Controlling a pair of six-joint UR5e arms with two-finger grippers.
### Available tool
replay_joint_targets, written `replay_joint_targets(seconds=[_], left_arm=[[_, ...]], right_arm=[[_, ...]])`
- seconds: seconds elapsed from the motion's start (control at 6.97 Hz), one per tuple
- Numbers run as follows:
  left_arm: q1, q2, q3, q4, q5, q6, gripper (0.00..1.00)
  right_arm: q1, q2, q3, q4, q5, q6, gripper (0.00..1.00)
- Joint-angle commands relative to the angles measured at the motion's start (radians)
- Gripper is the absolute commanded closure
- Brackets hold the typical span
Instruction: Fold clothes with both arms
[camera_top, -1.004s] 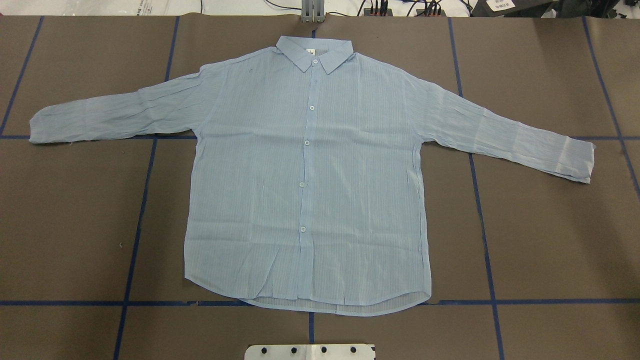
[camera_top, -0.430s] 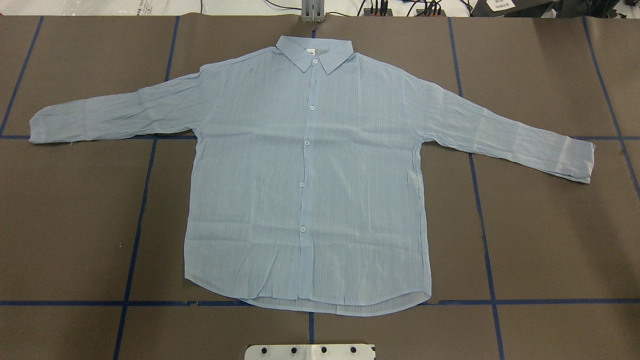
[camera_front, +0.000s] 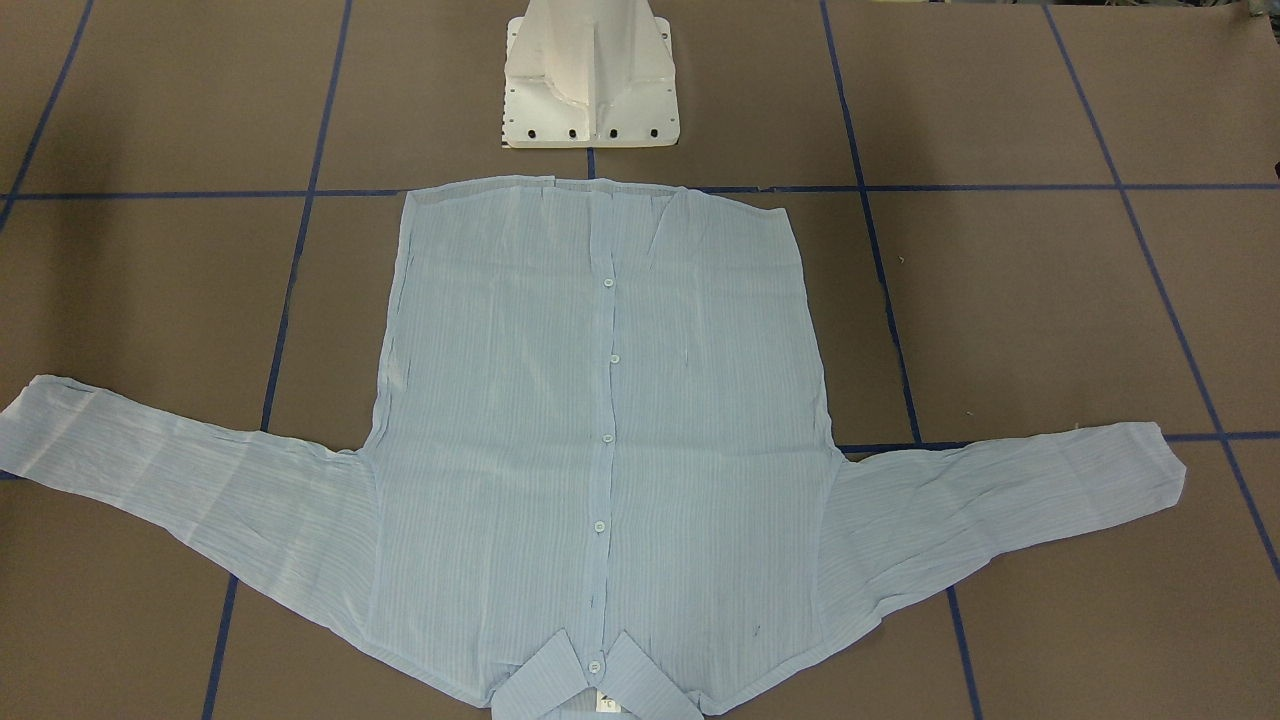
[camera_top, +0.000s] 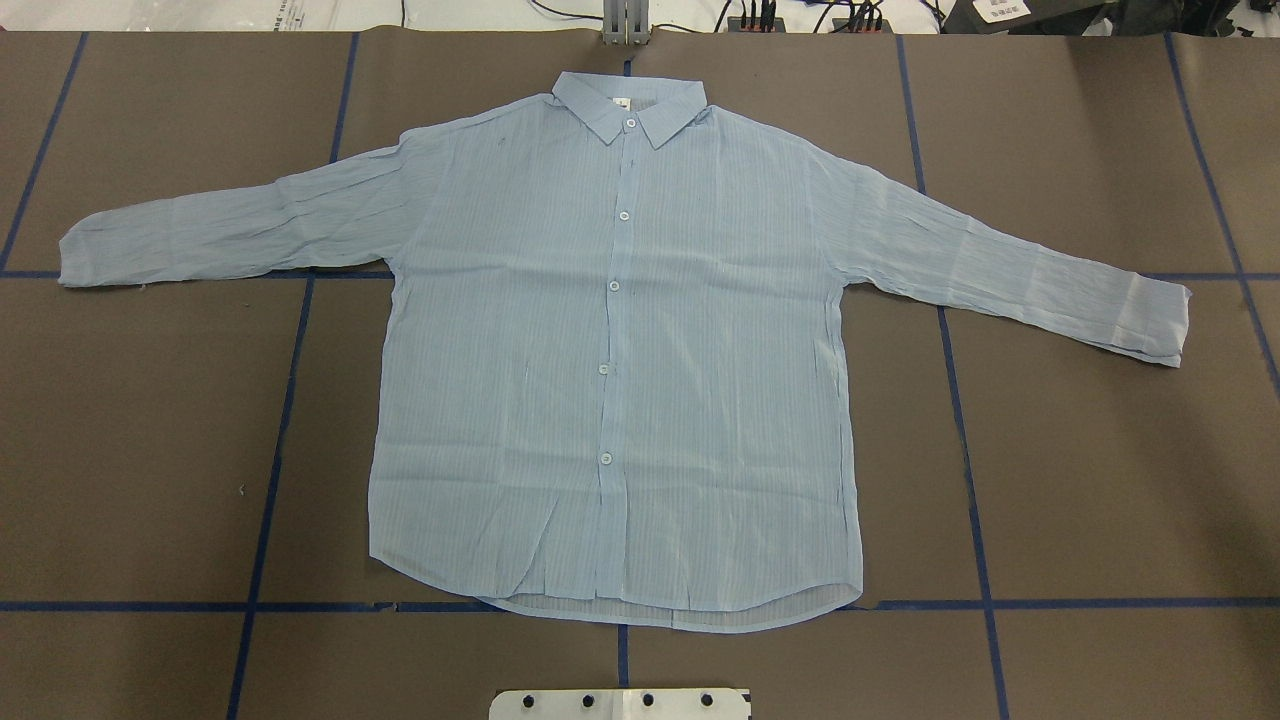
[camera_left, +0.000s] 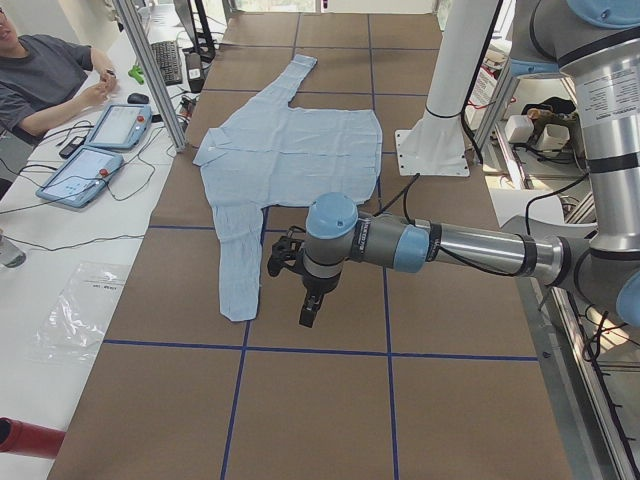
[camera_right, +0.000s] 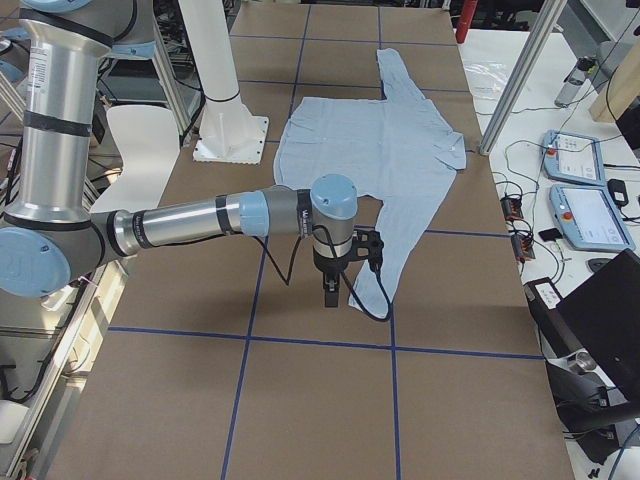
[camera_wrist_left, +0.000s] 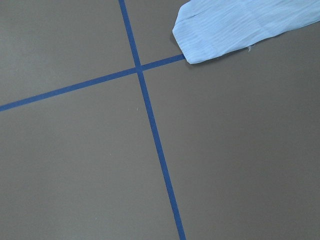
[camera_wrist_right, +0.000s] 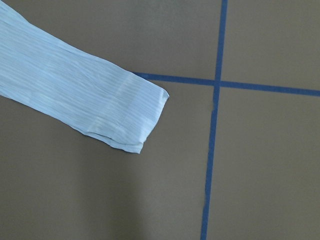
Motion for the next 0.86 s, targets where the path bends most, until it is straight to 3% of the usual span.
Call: replay_joint_targets(seconds=[0.0, 0.14, 0.43, 0.57, 0.72], left_arm=[[0.0, -0.181, 0.045, -0.042, 0.007, -0.007, 0.0], [0.0, -0.19, 0.062, -0.044, -0.004, 0.002, 0.0], [0.0, -0.19, 0.048, -0.038, -0.005, -0.003, 0.0], [0.0, -0.19, 0.048, -0.039, -0.005, -0.003, 0.0], [0.0, -0.19, 0.047, -0.039, -0.007, -0.001, 0.0]], right_arm=[[-0.071, 0.187, -0.14, 0.004, 0.0, 0.041, 0.0], [-0.114, 0.264, -0.247, 0.062, 0.0, 0.077, 0.0], [-0.187, 0.277, -0.462, 0.476, -0.006, 0.398, 0.0], [-0.226, 0.266, -0.525, 0.598, -0.019, 0.499, 0.0], [-0.232, 0.25, -0.583, 0.639, -0.029, 0.518, 0.03]])
